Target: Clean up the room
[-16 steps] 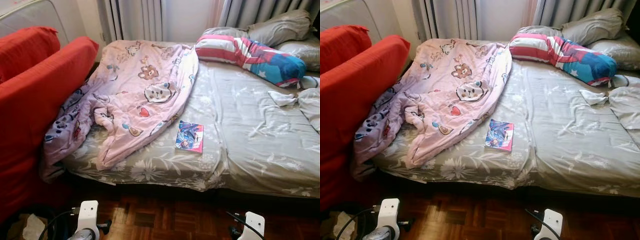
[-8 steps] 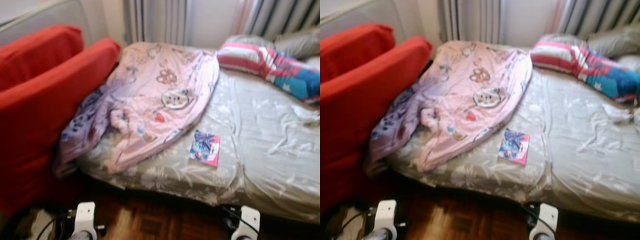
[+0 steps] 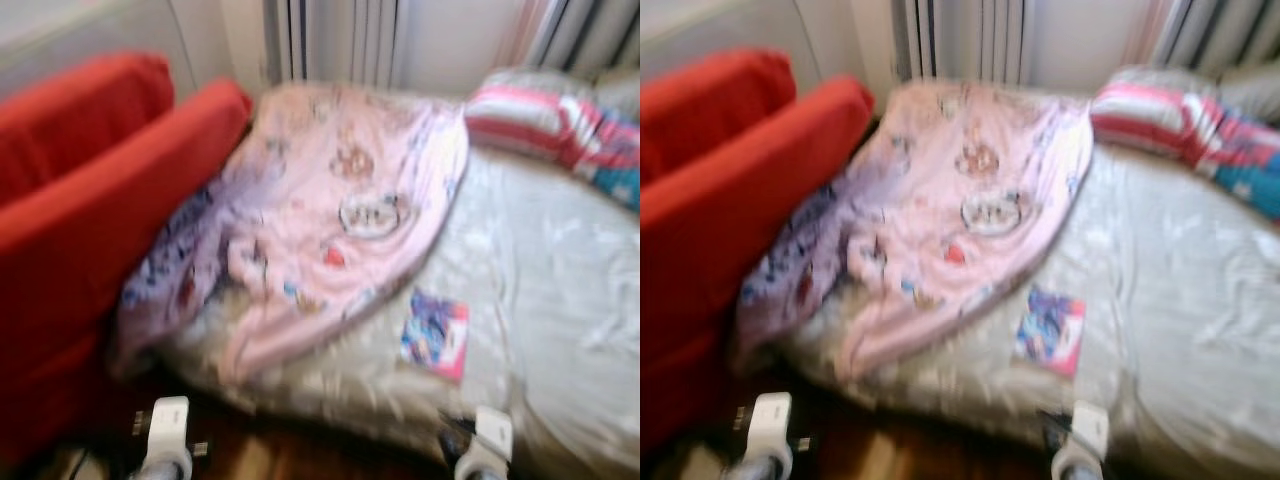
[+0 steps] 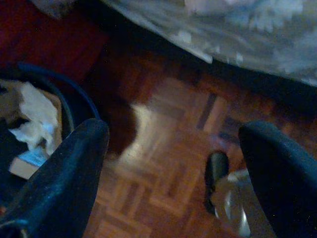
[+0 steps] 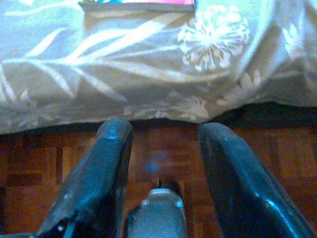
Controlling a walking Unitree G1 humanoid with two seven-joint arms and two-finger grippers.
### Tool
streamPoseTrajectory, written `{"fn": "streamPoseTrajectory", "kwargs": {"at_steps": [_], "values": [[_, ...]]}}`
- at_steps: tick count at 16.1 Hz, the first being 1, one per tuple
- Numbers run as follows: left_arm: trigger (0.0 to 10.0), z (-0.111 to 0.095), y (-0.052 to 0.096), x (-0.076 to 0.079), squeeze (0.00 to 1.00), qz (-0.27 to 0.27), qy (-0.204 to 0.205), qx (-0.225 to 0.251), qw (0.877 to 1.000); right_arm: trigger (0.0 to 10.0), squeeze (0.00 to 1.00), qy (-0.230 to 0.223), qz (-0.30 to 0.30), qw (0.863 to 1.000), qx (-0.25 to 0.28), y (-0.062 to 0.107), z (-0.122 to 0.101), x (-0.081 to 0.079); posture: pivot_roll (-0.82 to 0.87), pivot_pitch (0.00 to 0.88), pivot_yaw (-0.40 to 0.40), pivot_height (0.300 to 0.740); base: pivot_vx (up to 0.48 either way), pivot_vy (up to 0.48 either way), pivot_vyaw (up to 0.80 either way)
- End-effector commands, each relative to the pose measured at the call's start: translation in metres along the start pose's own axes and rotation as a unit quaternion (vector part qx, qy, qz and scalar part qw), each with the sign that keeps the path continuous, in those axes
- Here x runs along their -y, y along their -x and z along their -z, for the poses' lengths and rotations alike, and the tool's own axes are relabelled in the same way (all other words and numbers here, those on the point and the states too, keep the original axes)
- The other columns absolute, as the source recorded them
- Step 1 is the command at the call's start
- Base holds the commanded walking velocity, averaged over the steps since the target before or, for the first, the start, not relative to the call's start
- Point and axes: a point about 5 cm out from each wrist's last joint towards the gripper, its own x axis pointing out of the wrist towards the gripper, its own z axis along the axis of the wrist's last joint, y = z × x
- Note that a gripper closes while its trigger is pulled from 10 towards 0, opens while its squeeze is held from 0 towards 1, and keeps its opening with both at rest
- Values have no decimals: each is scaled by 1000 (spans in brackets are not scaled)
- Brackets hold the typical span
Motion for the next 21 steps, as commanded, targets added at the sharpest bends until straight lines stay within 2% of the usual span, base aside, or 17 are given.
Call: {"fn": "streamPoseTrajectory", "kwargs": {"at_steps": [1, 5, 13, 16, 18, 19, 20, 21], "values": [[10000, 4, 0, 7, 0, 9, 4, -10, 1000, 10000, 0, 0, 13, 1000, -6, 2, 4, 10, 134, 40, 21, 705, 352, 0, 0], [10000, 4, 0, 7, 0, 9, 1, -10, 1000, 10000, 0, -2, 17, 1000, -5, 2, 3, 11, 132, 36, 23, 705, 340, 0, 0], [10000, 3, 0, 8, 0, 6, 3, 6, 1000, 10000, 0, -1, 21, 1000, 8, 0, -6, 12, 139, 14, 16, 705, 0, 0, 0], [10000, 0, 1, 8, 0, 1, 12, 28, 1000, 10000, 0, -17, 24, 999, 46, -2, -22, 13, 136, 4, 10, 705, 0, 0, 0], [10000, -2, 2, 9, 0, 0, 18, 50, 999, 10000, 0, 20, 5, 997, 79, -4, -36, 9, 130, 0, 6, 705, 0, 0, 0], [10000, -38, 3, -7, 0, -17, -7, 146, 989, 10000, 0, 41, -4, 993, 108, -4, -48, 9, 133, 2, -1, 705, 0, 0, 0], [10000, -56, 5, -8, 0, -18, -10, 193, 981, 10000, 0, 28, 2, 990, 136, -3, -60, 12, 134, 0, -6, 705, 0, 0, 0], [10000, -63, 6, -9, 0, -17, 1, 214, 977, 10000, 0, 26, 1, 988, 150, -3, -65, 14, 135, 0, -8, 705, 0, 0, 0]]}}
